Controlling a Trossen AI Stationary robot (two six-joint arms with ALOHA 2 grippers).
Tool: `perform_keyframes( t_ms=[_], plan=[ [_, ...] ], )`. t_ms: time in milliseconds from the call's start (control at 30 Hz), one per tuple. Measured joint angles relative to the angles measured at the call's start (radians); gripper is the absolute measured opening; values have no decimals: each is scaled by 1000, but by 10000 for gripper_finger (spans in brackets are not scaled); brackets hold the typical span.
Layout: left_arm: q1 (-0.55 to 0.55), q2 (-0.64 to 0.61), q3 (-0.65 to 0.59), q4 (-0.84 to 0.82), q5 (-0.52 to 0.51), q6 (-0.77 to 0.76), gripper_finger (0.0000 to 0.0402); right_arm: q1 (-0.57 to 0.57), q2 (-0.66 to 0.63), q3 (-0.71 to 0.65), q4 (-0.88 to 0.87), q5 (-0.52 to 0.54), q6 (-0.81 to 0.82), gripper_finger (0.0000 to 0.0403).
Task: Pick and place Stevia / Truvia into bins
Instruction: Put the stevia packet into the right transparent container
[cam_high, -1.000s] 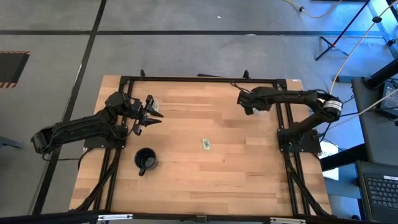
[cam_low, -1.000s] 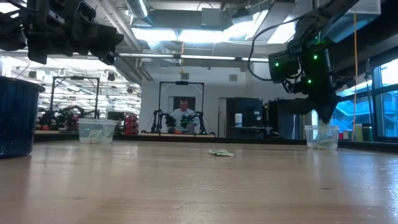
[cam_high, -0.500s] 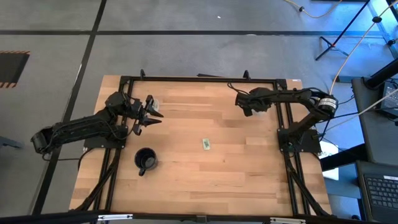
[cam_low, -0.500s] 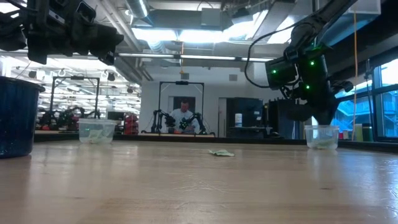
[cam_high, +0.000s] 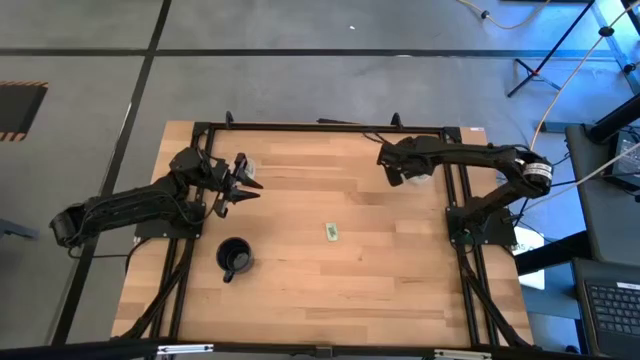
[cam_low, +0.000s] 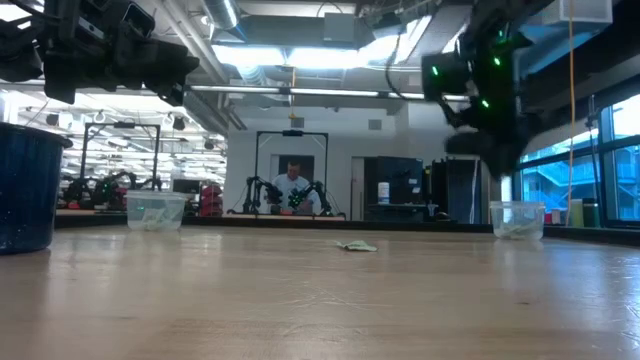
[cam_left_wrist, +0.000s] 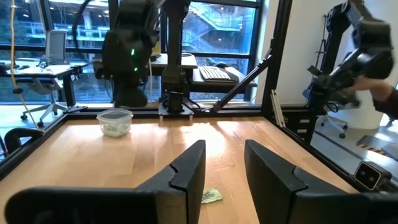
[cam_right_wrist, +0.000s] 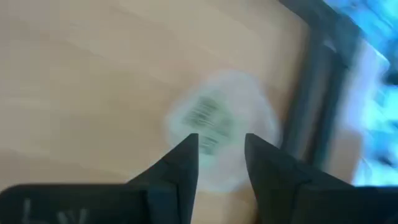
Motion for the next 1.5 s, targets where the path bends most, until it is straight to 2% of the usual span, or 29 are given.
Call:
perform_keyframes(
  t_ms=[133, 233, 333, 433, 600, 900, 1200, 1500],
  plan=[
    [0, 0, 0, 0, -8, 0, 107, 77, -9, 62, 109, -72, -132, 134],
    [0, 0, 0, 0, -9, 0, 107, 153, -9, 76, 289, -142, -310, 134],
    [0, 0, 0, 0, -9, 0, 107, 223, -9, 76, 494, -270, -480, 134],
    [0, 0, 0, 0, -9, 0, 107, 282, -9, 76, 658, -384, -583, 134],
    [0, 0, 0, 0, -9, 0, 107, 363, 15, 76, 742, -397, -697, 134],
    [0, 0, 0, -1, -9, 0, 107, 461, 178, 76, 877, -398, -719, 134],
    [0, 0, 0, -1, -9, 0, 107, 482, 367, 76, 1010, -403, -717, 134],
    [0, 0, 0, -4, -9, 0, 107, 482, 429, 75, 1025, -458, -692, 134]
  ],
)
